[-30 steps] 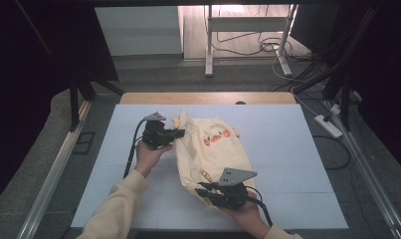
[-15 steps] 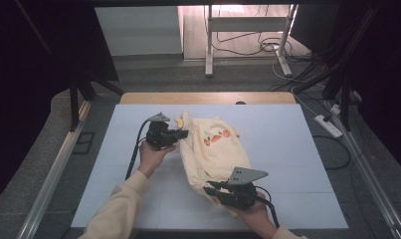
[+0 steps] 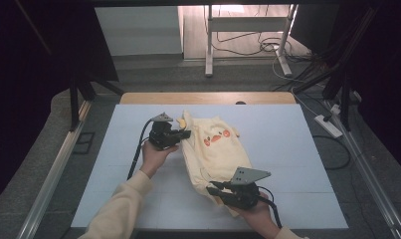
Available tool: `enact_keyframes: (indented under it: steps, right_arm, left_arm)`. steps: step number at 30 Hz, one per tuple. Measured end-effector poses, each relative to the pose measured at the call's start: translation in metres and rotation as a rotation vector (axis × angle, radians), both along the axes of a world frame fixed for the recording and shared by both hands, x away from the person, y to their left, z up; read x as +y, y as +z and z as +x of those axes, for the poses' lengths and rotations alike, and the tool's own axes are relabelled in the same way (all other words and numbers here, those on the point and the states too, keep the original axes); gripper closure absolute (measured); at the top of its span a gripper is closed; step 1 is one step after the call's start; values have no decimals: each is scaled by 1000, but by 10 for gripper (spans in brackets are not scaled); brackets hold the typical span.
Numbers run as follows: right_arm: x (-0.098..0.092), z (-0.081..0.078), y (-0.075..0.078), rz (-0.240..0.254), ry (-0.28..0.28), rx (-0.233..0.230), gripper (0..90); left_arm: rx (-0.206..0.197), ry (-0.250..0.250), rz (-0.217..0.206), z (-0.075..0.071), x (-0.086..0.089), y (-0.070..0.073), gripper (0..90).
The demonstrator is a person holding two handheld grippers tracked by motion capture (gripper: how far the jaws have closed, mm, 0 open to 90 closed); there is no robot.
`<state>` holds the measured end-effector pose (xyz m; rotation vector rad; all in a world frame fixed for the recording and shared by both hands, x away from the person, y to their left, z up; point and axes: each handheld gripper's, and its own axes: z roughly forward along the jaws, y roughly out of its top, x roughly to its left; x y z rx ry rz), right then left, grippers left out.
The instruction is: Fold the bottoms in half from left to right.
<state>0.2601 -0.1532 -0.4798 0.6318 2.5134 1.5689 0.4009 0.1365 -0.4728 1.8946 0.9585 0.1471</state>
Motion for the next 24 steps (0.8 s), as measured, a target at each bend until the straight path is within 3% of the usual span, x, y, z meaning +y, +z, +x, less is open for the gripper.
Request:
enact_keyframes:
  steps: [24]
  right_arm:
    - [-14,0,4,-2,-27,-8,765]
  left_arm:
    - [2,-29,-1,8,-16,1,842]
